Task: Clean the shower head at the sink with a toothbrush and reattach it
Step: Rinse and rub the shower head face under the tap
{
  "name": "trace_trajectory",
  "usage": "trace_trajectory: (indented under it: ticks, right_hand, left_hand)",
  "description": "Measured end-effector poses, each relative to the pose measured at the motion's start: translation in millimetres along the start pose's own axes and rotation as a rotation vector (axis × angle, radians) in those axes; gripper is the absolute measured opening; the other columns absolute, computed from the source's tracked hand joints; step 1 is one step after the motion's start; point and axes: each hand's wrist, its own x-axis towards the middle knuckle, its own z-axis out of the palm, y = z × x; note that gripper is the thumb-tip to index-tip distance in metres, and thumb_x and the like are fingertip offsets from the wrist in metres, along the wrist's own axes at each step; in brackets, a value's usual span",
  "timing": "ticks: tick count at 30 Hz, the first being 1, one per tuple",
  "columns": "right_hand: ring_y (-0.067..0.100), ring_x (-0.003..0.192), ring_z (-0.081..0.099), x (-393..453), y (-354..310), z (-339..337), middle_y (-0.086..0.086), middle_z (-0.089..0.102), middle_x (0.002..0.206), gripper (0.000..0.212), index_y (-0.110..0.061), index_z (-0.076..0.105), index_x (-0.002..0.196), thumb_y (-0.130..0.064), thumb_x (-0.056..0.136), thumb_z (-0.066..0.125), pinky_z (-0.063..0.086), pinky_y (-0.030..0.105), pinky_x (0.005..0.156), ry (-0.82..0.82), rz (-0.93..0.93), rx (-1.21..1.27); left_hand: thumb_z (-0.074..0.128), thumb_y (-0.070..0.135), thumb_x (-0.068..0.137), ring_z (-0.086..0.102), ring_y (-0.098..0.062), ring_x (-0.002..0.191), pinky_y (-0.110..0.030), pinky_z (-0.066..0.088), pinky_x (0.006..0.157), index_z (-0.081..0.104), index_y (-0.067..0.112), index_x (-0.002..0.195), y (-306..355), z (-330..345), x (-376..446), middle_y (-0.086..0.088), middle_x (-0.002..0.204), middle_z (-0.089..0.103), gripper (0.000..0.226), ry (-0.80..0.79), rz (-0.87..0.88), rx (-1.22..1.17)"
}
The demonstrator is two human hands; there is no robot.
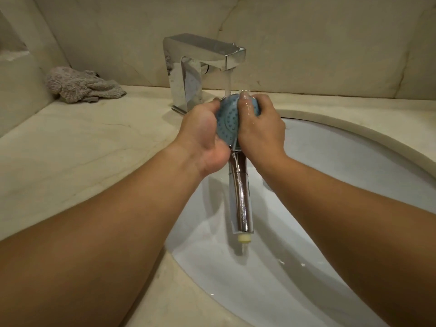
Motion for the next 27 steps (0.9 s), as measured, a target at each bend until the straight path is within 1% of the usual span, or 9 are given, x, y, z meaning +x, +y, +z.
trace_trajectory:
  ticks: [2,4,7,10,13,16,20,24,27]
  right_hand:
    - [0.006,0.083,0.06,3,-1,-5,-0.009,0.061,0.091,0.029,-0.025,0.053,0.11,-0.049,0.1,0.038,0.053,0.032,0.067,-0.075,-0.029,0.006]
    - [0.006,0.088,0.061,3,2,-12,-0.01,0.059,0.099,0.032,-0.028,0.045,0.123,-0.046,0.098,0.048,0.056,0.03,0.069,-0.249,-0.086,0.024]
    - [0.016,0.089,0.068,3,9,-24,-0.004,0.056,0.111,0.079,-0.035,0.031,0.131,-0.039,0.072,0.083,0.06,0.033,0.06,-0.495,-0.043,0.112]
    - [0.024,0.084,0.072,8,9,-31,0.001,0.053,0.116,0.095,-0.034,0.028,0.134,-0.026,0.063,0.091,0.06,0.043,0.058,-0.595,0.004,0.142]
    - [0.028,0.083,0.072,11,7,-33,0.008,0.052,0.118,0.092,-0.03,0.027,0.133,-0.014,0.066,0.087,0.06,0.052,0.061,-0.646,0.02,0.168]
    - [0.029,0.084,0.072,11,8,-33,0.009,0.051,0.118,0.09,-0.028,0.026,0.135,-0.008,0.069,0.083,0.06,0.053,0.063,-0.68,0.006,0.139]
    - [0.03,0.091,0.071,14,9,-36,0.009,0.05,0.123,0.087,-0.033,0.025,0.139,-0.014,0.076,0.082,0.06,0.051,0.068,-0.759,0.049,0.201]
    - [0.035,0.103,0.067,18,16,-43,0.016,0.052,0.131,0.056,-0.037,0.03,0.144,-0.025,0.097,0.057,0.057,0.048,0.077,-0.857,0.171,0.41]
    - [0.032,0.098,0.068,12,17,-34,0.014,0.055,0.126,0.042,-0.031,0.032,0.142,-0.025,0.103,0.046,0.059,0.047,0.071,-0.709,0.107,0.366]
  left_hand:
    - [0.039,0.03,0.109,0.066,-0.035,0.124,-0.052,0.051,0.107,0.063,0.003,0.136,3,0,-1,-0.02,0.135,0.067,0.045,-0.005,0.017,0.011]
    - [0.038,0.03,0.11,0.07,-0.034,0.116,-0.05,0.057,0.099,0.066,0.003,0.128,7,1,-5,-0.02,0.127,0.071,0.042,0.007,0.026,0.015]
    - [0.039,0.029,0.11,0.075,-0.033,0.098,-0.048,0.064,0.081,0.067,0.007,0.108,9,2,-8,-0.016,0.108,0.075,0.036,0.031,0.031,0.037]
    - [0.037,0.03,0.111,0.073,-0.037,0.106,-0.056,0.061,0.087,0.066,0.012,0.103,8,4,-10,-0.016,0.113,0.073,0.035,0.011,0.021,0.054]
    - [0.035,0.031,0.111,0.072,-0.037,0.111,-0.056,0.059,0.092,0.067,0.008,0.112,7,1,-7,-0.02,0.126,0.07,0.039,-0.006,0.015,0.046]
    - [0.035,0.034,0.111,0.073,-0.037,0.11,-0.06,0.059,0.09,0.065,0.007,0.126,8,-1,-5,-0.02,0.129,0.07,0.043,0.006,-0.016,0.046]
    - [0.036,0.033,0.112,0.072,-0.039,0.111,-0.062,0.057,0.094,0.061,0.008,0.13,9,-3,-5,-0.02,0.128,0.07,0.04,0.025,0.005,0.007]
    - [0.037,0.031,0.111,0.073,-0.04,0.107,-0.06,0.061,0.087,0.056,0.008,0.135,9,-3,-3,-0.022,0.124,0.071,0.038,0.035,0.02,-0.004]
    - [0.039,0.031,0.111,0.073,-0.041,0.108,-0.067,0.057,0.089,0.057,0.011,0.134,8,-1,-1,-0.022,0.125,0.071,0.035,0.055,0.014,-0.025]
